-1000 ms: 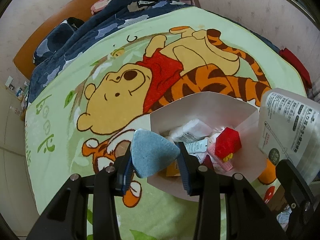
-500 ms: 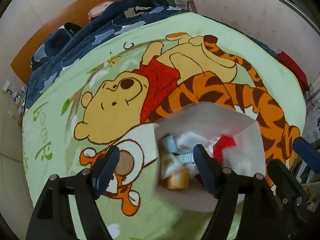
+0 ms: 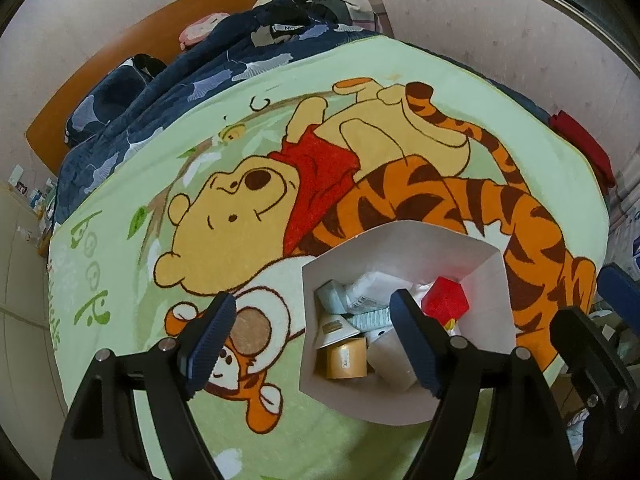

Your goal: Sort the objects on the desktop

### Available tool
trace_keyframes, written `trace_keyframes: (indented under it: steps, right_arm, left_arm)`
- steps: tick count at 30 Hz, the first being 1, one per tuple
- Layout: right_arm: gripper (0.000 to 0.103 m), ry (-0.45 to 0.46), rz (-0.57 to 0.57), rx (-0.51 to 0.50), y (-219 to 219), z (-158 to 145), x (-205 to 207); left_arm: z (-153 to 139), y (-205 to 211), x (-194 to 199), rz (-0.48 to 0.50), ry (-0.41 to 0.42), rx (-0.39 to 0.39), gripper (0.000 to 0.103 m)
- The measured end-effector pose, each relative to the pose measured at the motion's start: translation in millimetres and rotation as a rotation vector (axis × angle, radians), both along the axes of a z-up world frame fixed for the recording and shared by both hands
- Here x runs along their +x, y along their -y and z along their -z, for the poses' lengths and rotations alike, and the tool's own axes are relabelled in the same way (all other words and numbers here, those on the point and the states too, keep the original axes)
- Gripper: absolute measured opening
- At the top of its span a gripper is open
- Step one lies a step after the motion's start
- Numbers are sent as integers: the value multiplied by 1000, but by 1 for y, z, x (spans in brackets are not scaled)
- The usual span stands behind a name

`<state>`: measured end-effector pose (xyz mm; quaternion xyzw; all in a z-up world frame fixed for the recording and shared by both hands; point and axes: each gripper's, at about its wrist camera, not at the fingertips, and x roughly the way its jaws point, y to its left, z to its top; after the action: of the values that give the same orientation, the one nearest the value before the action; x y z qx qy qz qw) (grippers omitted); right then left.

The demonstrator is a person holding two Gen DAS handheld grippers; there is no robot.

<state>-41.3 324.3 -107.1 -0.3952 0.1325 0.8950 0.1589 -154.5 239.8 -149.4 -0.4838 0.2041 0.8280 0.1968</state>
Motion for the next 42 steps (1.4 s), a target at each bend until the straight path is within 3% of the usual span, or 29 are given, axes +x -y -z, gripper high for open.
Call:
trace_keyframes:
  steps: [15, 30, 42]
  right_arm:
    - [52, 9, -2, 3, 11, -16, 20]
    - [52, 10, 27, 1, 24, -37, 83]
    - [52, 11, 79, 12, 20, -47, 130]
  left_arm:
    - [-21, 13, 24, -2, 4, 10, 80]
    - [-51, 30, 88, 14, 23, 65, 80]
    - [-84, 30, 132, 24, -16, 110, 80]
